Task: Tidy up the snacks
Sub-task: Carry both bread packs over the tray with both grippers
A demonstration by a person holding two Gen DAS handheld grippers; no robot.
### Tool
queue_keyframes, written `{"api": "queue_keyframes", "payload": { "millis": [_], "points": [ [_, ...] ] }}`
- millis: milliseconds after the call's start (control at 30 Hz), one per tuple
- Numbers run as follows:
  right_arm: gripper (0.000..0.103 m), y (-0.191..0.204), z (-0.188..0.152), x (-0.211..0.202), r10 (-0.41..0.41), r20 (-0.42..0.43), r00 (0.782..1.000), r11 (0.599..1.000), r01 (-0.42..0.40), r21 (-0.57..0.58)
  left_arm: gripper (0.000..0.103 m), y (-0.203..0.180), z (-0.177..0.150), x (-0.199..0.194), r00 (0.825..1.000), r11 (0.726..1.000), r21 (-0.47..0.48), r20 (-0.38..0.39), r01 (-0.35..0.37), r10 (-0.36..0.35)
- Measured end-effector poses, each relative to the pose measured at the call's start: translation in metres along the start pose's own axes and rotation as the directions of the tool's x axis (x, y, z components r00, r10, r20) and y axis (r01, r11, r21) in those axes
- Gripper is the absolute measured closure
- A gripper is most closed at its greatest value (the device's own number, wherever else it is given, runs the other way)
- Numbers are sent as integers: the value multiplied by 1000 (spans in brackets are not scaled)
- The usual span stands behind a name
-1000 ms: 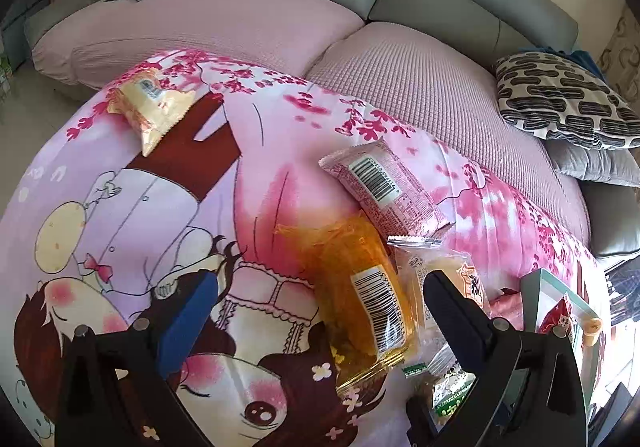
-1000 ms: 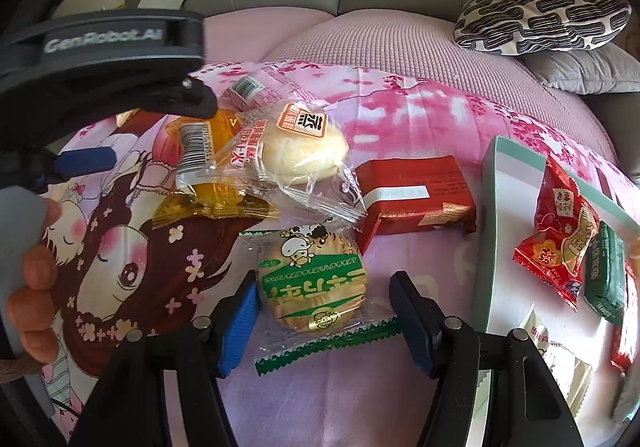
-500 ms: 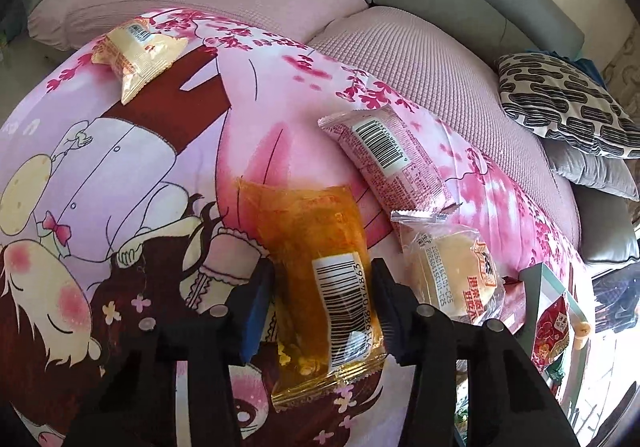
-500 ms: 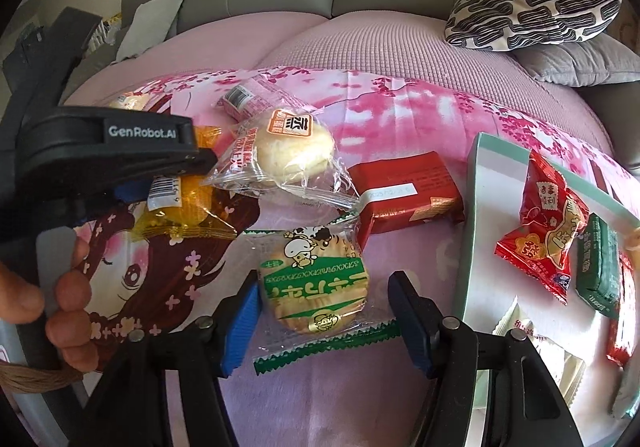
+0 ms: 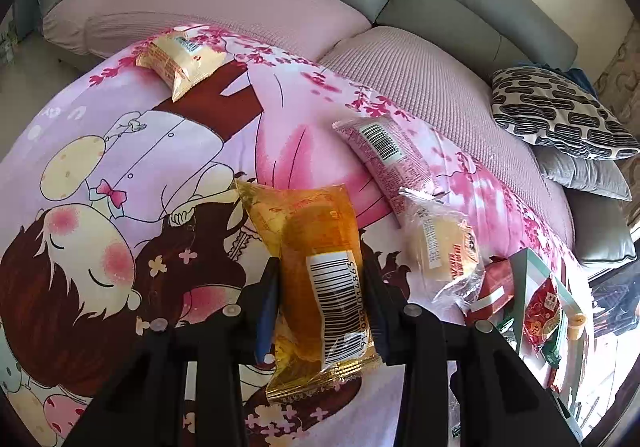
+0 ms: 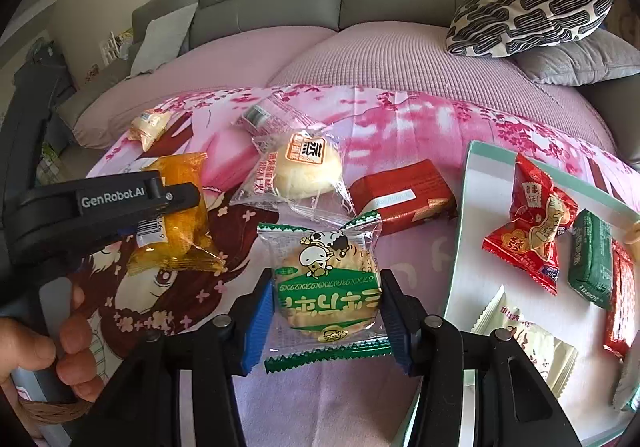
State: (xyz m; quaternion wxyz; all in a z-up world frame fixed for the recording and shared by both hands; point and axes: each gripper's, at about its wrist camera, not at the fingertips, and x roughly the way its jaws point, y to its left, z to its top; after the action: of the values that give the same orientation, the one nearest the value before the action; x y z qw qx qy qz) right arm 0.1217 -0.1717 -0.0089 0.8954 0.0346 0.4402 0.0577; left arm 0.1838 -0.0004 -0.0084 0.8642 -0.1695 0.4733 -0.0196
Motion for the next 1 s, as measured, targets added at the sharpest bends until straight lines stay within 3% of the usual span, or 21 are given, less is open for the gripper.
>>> {"api": "queue_keyframes", "payload": {
  "millis": [367,1000],
  "points": [
    [50,-9,4,-36,15,73,997,1000,-15,8,62,-24,-4,-36,996,999,41,81,33,-36],
    [50,-86,-3,-79,-71,136,988,988,50,147,62,-96,-29,-55,988,984,155,107,92,-109]
  ]
}}
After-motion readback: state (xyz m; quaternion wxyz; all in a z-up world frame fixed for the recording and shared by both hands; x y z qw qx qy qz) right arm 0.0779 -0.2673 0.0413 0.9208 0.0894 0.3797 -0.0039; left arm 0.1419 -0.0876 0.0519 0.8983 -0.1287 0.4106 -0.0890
